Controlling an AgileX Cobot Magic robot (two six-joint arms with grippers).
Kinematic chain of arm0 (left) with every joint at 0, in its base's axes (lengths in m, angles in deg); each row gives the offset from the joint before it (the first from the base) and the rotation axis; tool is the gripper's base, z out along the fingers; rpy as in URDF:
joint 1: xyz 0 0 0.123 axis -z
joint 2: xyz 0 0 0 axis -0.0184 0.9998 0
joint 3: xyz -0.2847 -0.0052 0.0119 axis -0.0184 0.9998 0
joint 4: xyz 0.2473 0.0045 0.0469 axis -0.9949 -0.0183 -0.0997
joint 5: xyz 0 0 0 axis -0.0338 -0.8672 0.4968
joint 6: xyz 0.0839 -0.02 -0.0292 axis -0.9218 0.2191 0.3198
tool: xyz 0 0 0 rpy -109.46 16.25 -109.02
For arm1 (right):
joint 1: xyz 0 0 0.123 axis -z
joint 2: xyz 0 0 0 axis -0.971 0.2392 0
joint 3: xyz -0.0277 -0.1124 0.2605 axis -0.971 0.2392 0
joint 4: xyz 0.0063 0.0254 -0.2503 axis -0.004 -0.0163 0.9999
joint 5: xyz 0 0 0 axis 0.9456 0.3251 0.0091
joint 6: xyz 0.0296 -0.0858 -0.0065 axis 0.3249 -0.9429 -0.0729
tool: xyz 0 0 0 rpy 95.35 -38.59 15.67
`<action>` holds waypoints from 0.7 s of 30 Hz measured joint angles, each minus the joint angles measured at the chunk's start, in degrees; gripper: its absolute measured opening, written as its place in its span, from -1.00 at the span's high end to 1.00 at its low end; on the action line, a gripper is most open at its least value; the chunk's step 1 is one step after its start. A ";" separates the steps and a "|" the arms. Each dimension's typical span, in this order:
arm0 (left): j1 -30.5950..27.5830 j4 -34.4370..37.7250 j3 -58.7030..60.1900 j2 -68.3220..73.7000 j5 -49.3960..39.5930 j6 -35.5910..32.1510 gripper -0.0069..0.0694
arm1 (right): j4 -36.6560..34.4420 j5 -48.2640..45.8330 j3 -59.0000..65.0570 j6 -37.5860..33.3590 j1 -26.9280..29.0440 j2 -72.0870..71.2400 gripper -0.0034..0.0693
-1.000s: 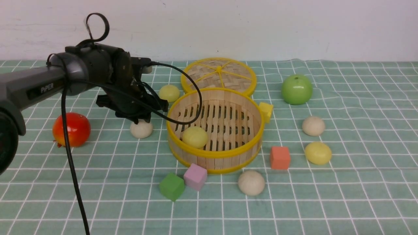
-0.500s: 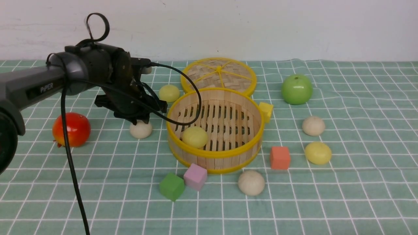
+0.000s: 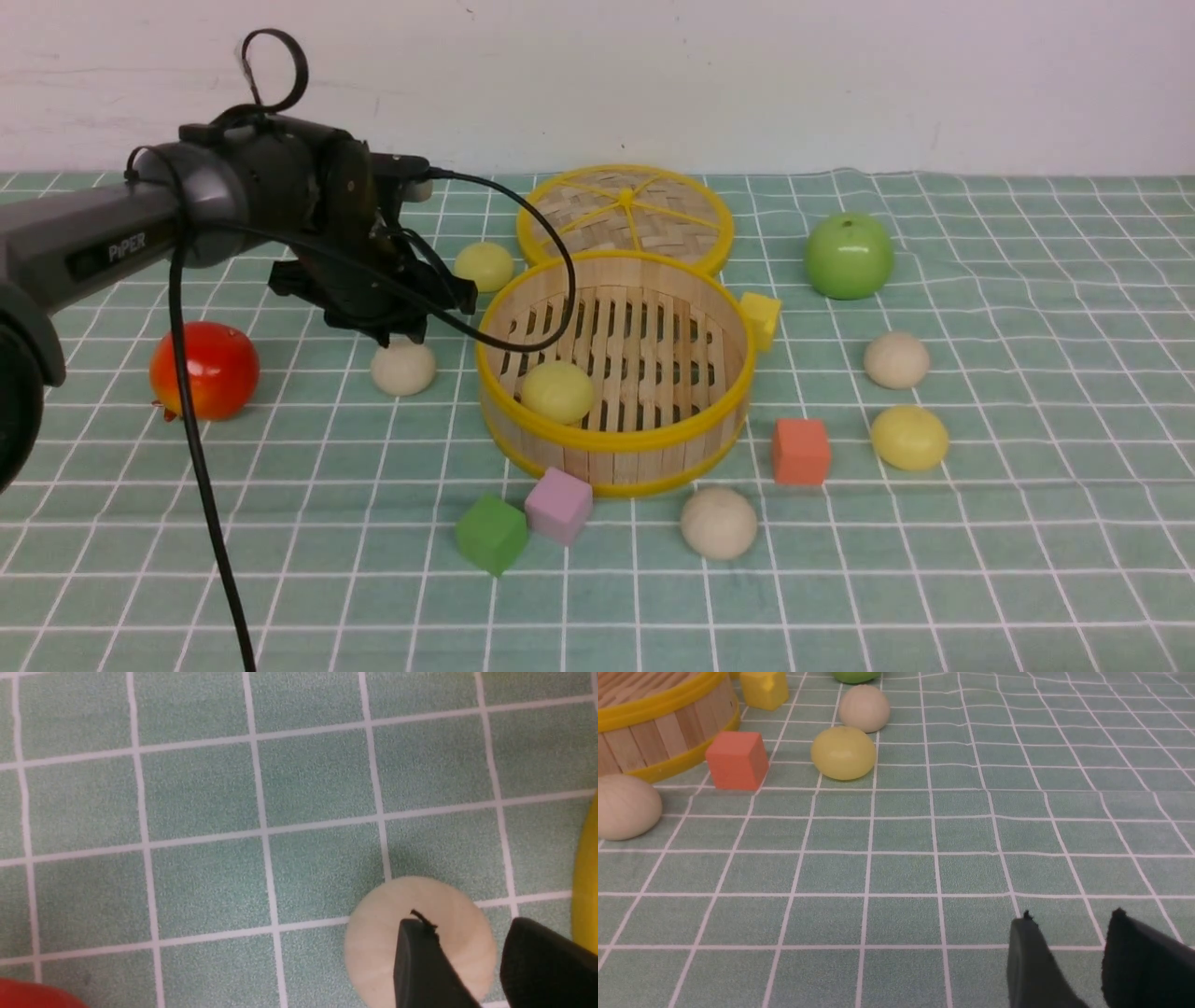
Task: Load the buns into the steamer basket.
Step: Use the left arm to grab a steamed stuffed bun
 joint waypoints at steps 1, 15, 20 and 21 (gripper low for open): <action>0.00 0.00 0.00 0.24 0.06 0.00 0.17 | 0.00 0.00 0.00 0.00 0.00 0.00 0.25; 0.00 -0.14 -0.03 1.52 -0.35 1.37 0.20 | 0.00 0.00 0.00 0.00 0.00 0.00 0.25; 0.00 -0.14 -0.03 1.64 -0.67 1.37 0.20 | 0.00 0.00 0.00 0.00 0.00 0.00 0.25; 0.00 -0.14 -0.03 1.64 -0.73 1.37 0.20 | 0.00 0.00 0.00 0.00 0.00 0.00 0.25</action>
